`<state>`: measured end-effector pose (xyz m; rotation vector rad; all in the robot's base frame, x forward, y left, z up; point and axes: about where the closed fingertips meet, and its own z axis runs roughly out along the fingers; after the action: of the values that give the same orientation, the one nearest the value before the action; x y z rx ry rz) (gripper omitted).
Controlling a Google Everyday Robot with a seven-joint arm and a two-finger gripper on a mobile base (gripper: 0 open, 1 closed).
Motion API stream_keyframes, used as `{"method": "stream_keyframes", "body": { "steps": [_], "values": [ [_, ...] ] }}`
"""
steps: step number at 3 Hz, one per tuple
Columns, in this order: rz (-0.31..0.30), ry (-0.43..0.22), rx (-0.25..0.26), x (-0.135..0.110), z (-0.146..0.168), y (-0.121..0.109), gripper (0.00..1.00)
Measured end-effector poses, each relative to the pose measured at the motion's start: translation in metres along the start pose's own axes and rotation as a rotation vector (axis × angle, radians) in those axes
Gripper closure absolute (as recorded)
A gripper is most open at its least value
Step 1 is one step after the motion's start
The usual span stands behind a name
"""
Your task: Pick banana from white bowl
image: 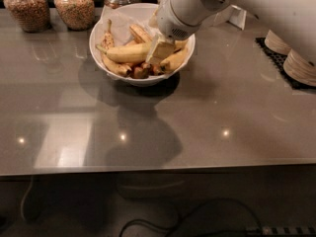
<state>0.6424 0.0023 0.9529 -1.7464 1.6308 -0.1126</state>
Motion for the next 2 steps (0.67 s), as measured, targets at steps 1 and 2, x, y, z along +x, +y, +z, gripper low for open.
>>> {"method": "stream_keyframes", "body": {
  "steps": [1,2],
  "values": [
    [0.008,0.019,0.009,0.0093,0.0088,-0.0032,0.35],
    [0.017,0.035,0.009,0.0163,0.0183,-0.0046,0.35]
  ]
}}
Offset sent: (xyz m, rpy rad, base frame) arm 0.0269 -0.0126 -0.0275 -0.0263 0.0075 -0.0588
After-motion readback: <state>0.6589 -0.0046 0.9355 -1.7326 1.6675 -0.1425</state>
